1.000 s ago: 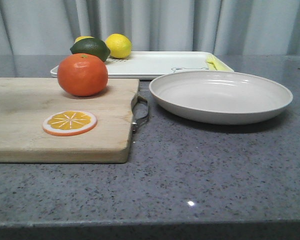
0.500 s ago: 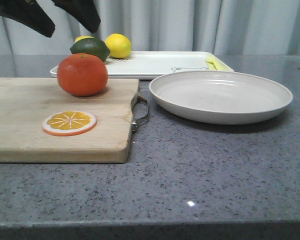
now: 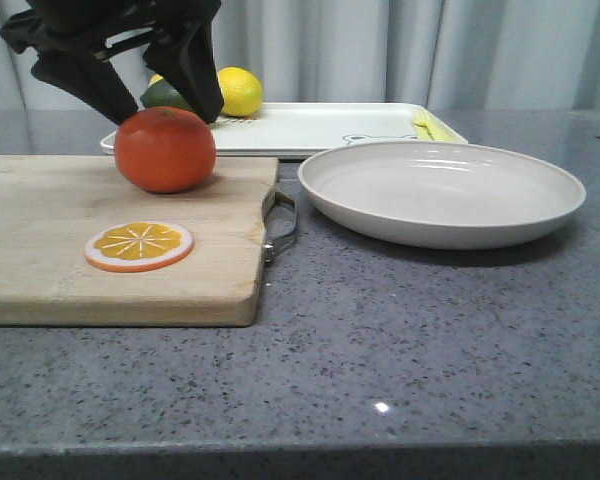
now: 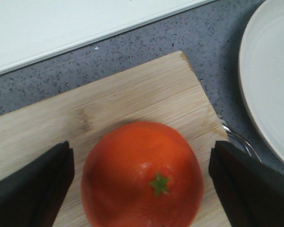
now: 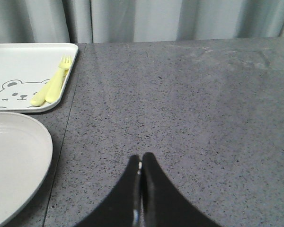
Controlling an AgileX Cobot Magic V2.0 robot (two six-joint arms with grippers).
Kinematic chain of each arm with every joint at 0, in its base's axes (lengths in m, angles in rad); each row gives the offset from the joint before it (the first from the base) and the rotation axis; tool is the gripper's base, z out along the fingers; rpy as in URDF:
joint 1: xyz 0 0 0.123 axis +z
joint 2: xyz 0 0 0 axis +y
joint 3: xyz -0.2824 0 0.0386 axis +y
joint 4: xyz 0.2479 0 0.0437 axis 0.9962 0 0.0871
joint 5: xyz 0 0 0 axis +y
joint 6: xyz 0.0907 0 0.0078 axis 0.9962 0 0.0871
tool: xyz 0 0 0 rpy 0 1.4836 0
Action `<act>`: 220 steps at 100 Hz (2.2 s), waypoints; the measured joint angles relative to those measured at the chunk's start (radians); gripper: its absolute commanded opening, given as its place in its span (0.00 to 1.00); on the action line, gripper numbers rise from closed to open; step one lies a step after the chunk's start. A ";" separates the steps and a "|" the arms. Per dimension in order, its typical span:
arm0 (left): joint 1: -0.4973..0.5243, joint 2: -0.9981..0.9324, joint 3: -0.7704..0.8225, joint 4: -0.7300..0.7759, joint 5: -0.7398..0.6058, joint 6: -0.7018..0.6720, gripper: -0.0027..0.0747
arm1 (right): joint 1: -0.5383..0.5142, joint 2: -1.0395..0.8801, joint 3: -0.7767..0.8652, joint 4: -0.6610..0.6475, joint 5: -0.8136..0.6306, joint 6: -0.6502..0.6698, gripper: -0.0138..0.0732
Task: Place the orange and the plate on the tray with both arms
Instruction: 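Lower the left gripper around the orange on the cutting board, then lift the orange with the left gripper and carry it over the plate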
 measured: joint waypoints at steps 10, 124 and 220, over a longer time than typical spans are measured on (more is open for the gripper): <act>0.000 0.019 -0.001 0.000 0.005 0.000 0.75 | 0.000 0.000 0.000 0.000 0.000 0.000 0.08; -0.017 0.031 -0.097 -0.010 0.070 0.000 0.45 | 0.000 0.000 0.000 0.000 0.000 0.000 0.08; -0.323 0.345 -0.441 -0.019 0.037 0.002 0.45 | 0.000 0.000 0.000 0.002 0.000 0.000 0.08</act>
